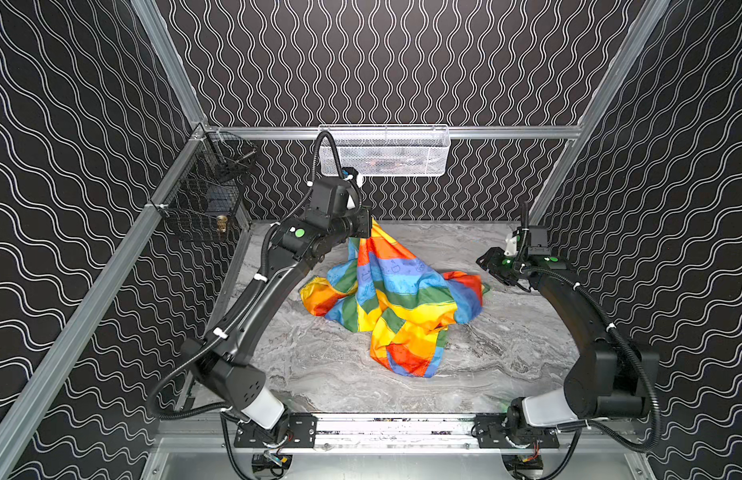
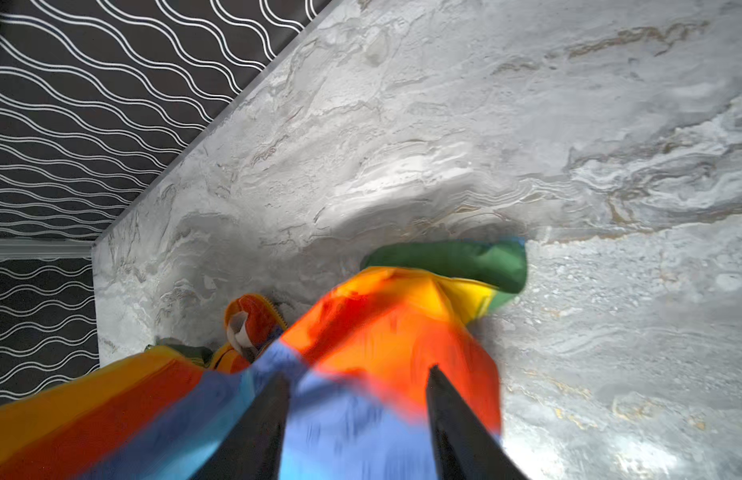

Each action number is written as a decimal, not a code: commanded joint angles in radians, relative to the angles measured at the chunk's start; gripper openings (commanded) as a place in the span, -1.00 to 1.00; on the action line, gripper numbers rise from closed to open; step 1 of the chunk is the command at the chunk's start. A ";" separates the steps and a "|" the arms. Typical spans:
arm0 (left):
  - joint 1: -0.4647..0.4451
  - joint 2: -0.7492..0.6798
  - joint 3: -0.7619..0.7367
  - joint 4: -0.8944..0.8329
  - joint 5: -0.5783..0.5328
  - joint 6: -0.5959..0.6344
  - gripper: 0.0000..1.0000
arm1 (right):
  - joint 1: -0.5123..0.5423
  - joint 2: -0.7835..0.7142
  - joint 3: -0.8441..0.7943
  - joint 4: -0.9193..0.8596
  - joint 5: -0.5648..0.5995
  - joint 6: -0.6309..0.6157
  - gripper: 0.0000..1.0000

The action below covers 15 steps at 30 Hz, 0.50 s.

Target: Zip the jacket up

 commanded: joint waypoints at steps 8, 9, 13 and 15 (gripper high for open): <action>0.155 0.154 -0.003 0.069 0.015 -0.067 -1.00 | 0.012 -0.200 -0.115 0.009 -0.088 -0.015 0.17; 0.174 0.173 -0.008 0.080 0.017 -0.076 -1.00 | 0.026 -0.220 -0.139 0.000 -0.107 -0.013 0.15; 0.238 0.254 -0.009 0.122 0.041 -0.109 -1.00 | 0.114 -0.289 -0.256 -0.027 -0.121 0.014 0.14; 0.259 0.303 0.007 0.130 0.050 -0.123 -1.00 | 0.168 -0.322 -0.314 -0.026 -0.122 0.048 0.18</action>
